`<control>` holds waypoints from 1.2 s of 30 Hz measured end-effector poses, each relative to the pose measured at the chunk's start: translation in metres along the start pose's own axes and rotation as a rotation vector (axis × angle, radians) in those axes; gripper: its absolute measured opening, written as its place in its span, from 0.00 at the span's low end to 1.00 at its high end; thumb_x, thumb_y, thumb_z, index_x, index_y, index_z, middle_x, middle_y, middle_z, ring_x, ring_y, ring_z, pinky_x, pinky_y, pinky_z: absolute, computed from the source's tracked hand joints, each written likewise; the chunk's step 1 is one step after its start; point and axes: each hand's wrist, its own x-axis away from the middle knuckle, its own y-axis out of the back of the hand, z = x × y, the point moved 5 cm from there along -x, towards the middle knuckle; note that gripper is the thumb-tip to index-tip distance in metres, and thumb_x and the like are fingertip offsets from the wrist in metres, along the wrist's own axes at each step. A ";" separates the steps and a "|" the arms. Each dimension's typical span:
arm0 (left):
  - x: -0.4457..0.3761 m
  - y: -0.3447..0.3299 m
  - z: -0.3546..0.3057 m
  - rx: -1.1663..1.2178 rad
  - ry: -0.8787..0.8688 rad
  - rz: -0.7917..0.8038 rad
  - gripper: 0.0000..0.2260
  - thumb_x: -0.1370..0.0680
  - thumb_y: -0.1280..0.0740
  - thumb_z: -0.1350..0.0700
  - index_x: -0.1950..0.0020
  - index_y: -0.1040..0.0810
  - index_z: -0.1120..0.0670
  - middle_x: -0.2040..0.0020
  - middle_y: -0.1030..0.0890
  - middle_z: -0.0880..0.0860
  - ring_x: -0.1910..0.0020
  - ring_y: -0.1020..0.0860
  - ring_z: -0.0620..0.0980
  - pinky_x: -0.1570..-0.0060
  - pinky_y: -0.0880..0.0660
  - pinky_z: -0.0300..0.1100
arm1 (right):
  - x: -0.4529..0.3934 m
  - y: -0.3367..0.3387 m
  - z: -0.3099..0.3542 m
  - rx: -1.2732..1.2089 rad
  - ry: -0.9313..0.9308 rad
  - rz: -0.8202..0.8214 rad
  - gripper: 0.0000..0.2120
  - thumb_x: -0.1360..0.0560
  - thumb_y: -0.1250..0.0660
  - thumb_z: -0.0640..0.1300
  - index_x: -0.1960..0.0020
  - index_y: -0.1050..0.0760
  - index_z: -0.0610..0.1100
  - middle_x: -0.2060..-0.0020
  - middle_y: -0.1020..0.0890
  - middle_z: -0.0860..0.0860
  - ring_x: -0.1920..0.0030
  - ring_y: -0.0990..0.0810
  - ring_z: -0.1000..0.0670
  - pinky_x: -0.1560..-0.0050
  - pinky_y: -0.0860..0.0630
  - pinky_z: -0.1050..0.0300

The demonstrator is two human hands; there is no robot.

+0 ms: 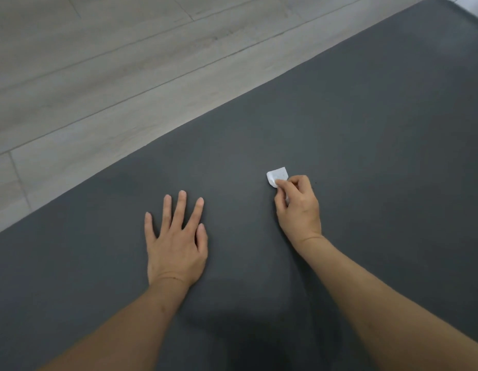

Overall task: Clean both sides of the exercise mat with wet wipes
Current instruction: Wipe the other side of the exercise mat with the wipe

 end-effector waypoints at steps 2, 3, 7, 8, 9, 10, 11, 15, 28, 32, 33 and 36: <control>0.002 -0.002 0.002 -0.006 -0.010 0.001 0.27 0.16 0.56 0.43 0.16 0.46 0.40 0.15 0.49 0.47 0.16 0.54 0.51 0.20 0.54 0.64 | 0.007 -0.004 0.004 0.011 0.031 0.007 0.06 0.22 0.35 0.36 0.48 0.23 0.43 0.56 0.27 0.49 0.59 0.27 0.48 0.61 0.24 0.49; 0.001 -0.003 0.003 -0.006 -0.018 0.002 0.27 0.16 0.56 0.43 0.16 0.46 0.39 0.15 0.49 0.47 0.16 0.54 0.51 0.20 0.55 0.64 | 0.015 -0.008 0.011 0.003 0.056 0.029 0.05 0.22 0.36 0.38 0.48 0.22 0.42 0.57 0.27 0.49 0.59 0.28 0.48 0.60 0.25 0.48; -0.004 -0.004 0.004 0.000 -0.037 0.005 0.27 0.17 0.54 0.43 0.16 0.45 0.40 0.15 0.49 0.48 0.16 0.54 0.52 0.21 0.56 0.65 | 0.069 -0.027 0.070 0.001 0.394 0.282 0.10 0.20 0.40 0.40 0.47 0.20 0.40 0.58 0.27 0.48 0.59 0.29 0.47 0.65 0.27 0.49; -0.003 -0.005 0.005 -0.008 -0.037 0.001 0.27 0.17 0.54 0.43 0.16 0.44 0.40 0.15 0.49 0.48 0.16 0.54 0.52 0.21 0.55 0.66 | 0.069 -0.024 0.072 0.034 0.481 0.314 0.10 0.21 0.39 0.39 0.46 0.20 0.41 0.58 0.26 0.47 0.58 0.28 0.46 0.65 0.27 0.50; -0.003 -0.005 0.005 -0.010 -0.041 -0.002 0.27 0.17 0.54 0.43 0.16 0.44 0.40 0.15 0.49 0.48 0.16 0.54 0.52 0.21 0.55 0.66 | 0.055 -0.018 0.063 0.068 0.524 0.310 0.10 0.21 0.38 0.39 0.45 0.20 0.41 0.57 0.25 0.46 0.58 0.27 0.44 0.65 0.26 0.50; -0.003 -0.006 0.006 -0.008 -0.046 -0.005 0.27 0.17 0.54 0.43 0.16 0.44 0.41 0.15 0.49 0.48 0.16 0.55 0.52 0.21 0.55 0.66 | 0.033 -0.012 0.045 0.114 0.516 0.283 0.10 0.21 0.39 0.41 0.45 0.19 0.42 0.57 0.24 0.45 0.57 0.25 0.42 0.63 0.26 0.49; -0.003 -0.006 0.005 -0.003 -0.051 -0.008 0.27 0.17 0.53 0.43 0.16 0.43 0.41 0.15 0.49 0.48 0.16 0.54 0.52 0.21 0.55 0.66 | 0.006 -0.003 0.020 0.168 0.454 0.217 0.12 0.20 0.40 0.42 0.46 0.19 0.41 0.58 0.24 0.45 0.57 0.25 0.40 0.62 0.25 0.48; -0.005 -0.006 0.005 0.002 -0.062 -0.028 0.27 0.17 0.51 0.43 0.17 0.40 0.42 0.15 0.46 0.49 0.16 0.52 0.53 0.21 0.54 0.66 | -0.080 0.032 -0.064 0.299 0.000 0.000 0.14 0.24 0.44 0.42 0.54 0.21 0.36 0.59 0.27 0.44 0.60 0.26 0.39 0.62 0.25 0.45; -0.007 -0.006 0.006 -0.013 -0.073 -0.056 0.27 0.18 0.49 0.43 0.18 0.38 0.43 0.16 0.44 0.50 0.16 0.50 0.53 0.21 0.50 0.67 | -0.067 0.031 -0.044 0.292 0.171 0.085 0.10 0.22 0.40 0.38 0.48 0.21 0.37 0.56 0.26 0.44 0.56 0.26 0.40 0.60 0.24 0.47; -0.007 -0.006 0.006 -0.008 -0.083 -0.064 0.27 0.18 0.49 0.44 0.18 0.37 0.44 0.16 0.43 0.51 0.16 0.50 0.55 0.22 0.50 0.68 | -0.035 0.018 -0.017 0.205 -0.009 0.072 0.10 0.22 0.41 0.39 0.51 0.20 0.40 0.56 0.26 0.48 0.56 0.25 0.43 0.57 0.29 0.54; -0.007 -0.005 0.005 -0.008 -0.102 -0.068 0.27 0.18 0.48 0.43 0.18 0.37 0.44 0.16 0.43 0.51 0.16 0.49 0.56 0.22 0.50 0.68 | -0.005 0.008 0.011 0.130 0.111 0.161 0.10 0.22 0.41 0.41 0.50 0.20 0.41 0.56 0.26 0.47 0.56 0.25 0.44 0.57 0.27 0.53; -0.005 -0.001 -0.001 -0.004 -0.226 -0.098 0.27 0.19 0.47 0.43 0.19 0.34 0.45 0.16 0.41 0.51 0.16 0.47 0.56 0.23 0.48 0.69 | 0.075 -0.001 0.071 0.045 0.549 0.495 0.11 0.19 0.39 0.43 0.41 0.22 0.41 0.52 0.23 0.46 0.54 0.25 0.45 0.58 0.25 0.52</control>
